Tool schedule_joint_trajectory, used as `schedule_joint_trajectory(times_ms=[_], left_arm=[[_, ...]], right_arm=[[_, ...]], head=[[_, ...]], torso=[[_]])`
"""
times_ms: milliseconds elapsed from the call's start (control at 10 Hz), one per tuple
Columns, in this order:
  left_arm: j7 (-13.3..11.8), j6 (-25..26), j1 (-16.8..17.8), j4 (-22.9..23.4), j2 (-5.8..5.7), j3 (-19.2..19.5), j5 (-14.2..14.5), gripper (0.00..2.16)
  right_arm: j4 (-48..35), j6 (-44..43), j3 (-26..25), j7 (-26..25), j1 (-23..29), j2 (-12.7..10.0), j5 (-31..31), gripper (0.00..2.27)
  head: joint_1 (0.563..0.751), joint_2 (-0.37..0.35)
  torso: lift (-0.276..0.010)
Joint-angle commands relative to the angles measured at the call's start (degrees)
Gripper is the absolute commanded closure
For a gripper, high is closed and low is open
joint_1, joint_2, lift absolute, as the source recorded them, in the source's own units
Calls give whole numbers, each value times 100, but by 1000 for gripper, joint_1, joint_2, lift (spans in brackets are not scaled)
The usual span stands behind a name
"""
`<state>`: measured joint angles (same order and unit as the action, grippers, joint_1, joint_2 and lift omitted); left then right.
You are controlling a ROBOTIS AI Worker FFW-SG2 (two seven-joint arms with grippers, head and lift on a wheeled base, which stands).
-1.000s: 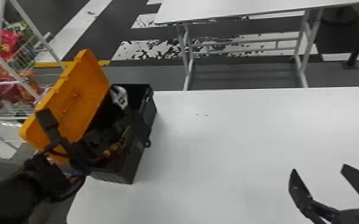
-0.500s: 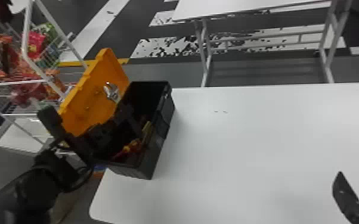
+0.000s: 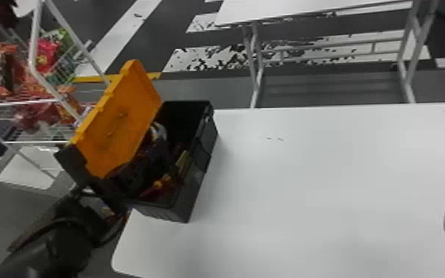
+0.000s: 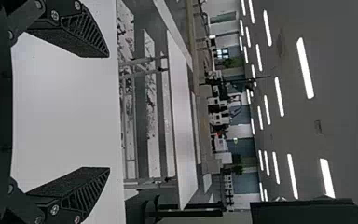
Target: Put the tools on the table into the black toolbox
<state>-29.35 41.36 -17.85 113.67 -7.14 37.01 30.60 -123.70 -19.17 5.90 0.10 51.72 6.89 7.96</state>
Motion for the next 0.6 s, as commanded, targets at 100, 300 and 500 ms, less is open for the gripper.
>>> schedule_joint_trajectory(times_ms=[100, 300, 500], left_arm=[[8, -940, -597, 199, 204, -291, 7, 33], [307, -2346, -1124, 252, 292, -730, 16, 36], [737, -4702, -1871, 234, 318, -1310, -204, 36]], right_arm=[[487, -1690, -150, 16, 101, -38, 215, 161], [689, -1725, -247, 34, 127, -47, 268, 161], [804, -1673, -273, 139, 127, -56, 268, 161]], head=[[695, 333], [695, 291], [695, 277]], torso=[[-75], [-75], [-75]])
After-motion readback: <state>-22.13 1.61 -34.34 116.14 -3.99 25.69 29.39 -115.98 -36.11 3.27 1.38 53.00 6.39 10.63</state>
